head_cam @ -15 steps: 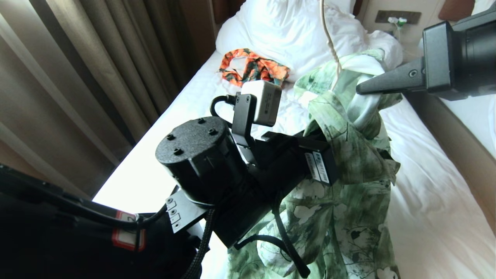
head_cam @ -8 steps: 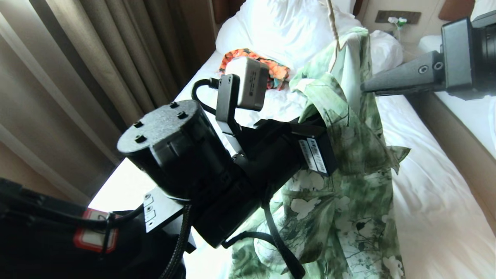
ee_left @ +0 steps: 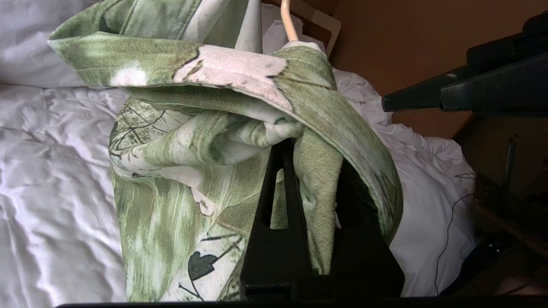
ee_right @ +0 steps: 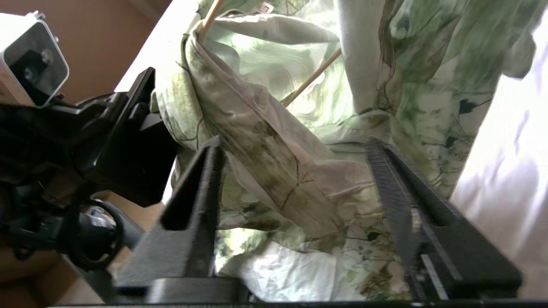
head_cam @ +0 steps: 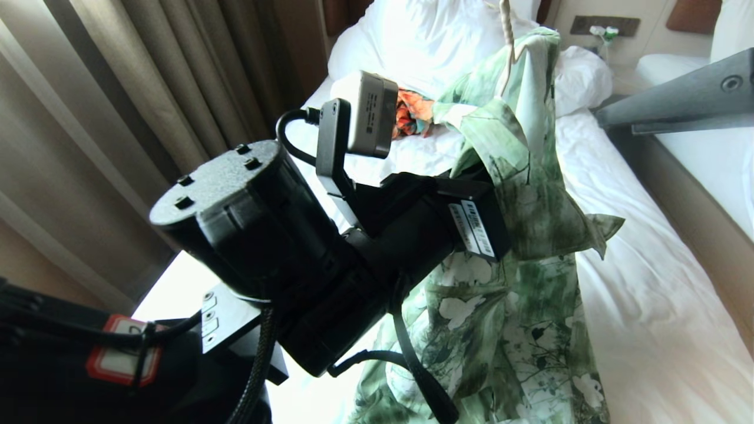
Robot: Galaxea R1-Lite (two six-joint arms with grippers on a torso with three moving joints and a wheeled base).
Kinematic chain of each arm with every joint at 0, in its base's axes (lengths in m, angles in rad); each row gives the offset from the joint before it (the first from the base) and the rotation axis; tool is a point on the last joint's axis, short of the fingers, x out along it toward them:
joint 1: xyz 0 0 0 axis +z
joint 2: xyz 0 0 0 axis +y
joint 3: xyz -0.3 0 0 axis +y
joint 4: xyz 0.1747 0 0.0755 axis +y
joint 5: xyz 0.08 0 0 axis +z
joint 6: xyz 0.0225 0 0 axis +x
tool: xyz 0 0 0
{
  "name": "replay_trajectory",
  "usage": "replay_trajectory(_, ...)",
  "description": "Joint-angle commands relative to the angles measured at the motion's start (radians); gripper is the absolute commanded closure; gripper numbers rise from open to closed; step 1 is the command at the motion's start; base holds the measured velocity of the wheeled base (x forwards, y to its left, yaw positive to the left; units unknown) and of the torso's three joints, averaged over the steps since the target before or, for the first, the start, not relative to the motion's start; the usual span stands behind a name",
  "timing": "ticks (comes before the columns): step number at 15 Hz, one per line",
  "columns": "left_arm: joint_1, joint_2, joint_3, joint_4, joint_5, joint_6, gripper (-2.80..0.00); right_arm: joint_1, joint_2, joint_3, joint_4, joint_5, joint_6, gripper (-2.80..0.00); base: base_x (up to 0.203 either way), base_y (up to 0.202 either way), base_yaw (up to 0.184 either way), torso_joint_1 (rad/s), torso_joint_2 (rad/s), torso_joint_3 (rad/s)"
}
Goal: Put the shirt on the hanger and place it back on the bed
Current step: Take the clothes hanger out of the clothes
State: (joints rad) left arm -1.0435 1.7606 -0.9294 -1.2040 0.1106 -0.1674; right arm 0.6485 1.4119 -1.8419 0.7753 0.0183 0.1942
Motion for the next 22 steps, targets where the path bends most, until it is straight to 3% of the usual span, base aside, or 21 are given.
replay_trajectory(1,-0.008,0.0,-0.007,-0.005,0.0,0.0,0.0,0.002,-0.014,-0.02,0.003,-0.003,-0.024,0.0,0.0,0.0,0.0,0.0,0.0,0.0)
replay_trajectory(2,-0.013,0.0,-0.009,0.003,0.0,0.005,0.0,0.001,-0.01,-0.043,0.007,-0.006,-0.035,0.0,0.0,0.0,0.0,0.0,0.0,0.0)
replay_trajectory(5,-0.02,-0.003,-0.023,0.026,-0.002,0.014,0.0,0.0,0.016,-0.08,-0.003,-0.009,-0.213,0.0,0.0,0.0,0.0,0.0,0.0,0.0)
replay_trajectory(8,-0.031,0.0,-0.034,0.042,-0.002,0.014,0.0,0.0,0.053,-0.129,-0.023,-0.012,-0.34,0.0,0.0,0.0,0.0,0.0,0.0,0.0)
replay_trajectory(10,-0.032,0.005,-0.044,0.05,-0.002,0.014,0.0,0.0,0.065,-0.13,-0.04,-0.057,-0.393,0.0,0.0,0.0,0.0,0.0,0.0,0.0)
replay_trajectory(11,-0.032,0.002,-0.046,0.072,-0.003,0.014,0.0,0.0,0.07,-0.132,-0.048,-0.067,-0.418,-2.8,0.0,0.0,0.0,0.0,0.0,0.0)
replay_trajectory(22,-0.033,0.005,-0.049,0.073,-0.014,0.014,0.0,0.057,0.16,-0.132,-0.235,-0.066,-0.459,-2.8,0.0,0.0,0.0,0.0,0.0,0.0)
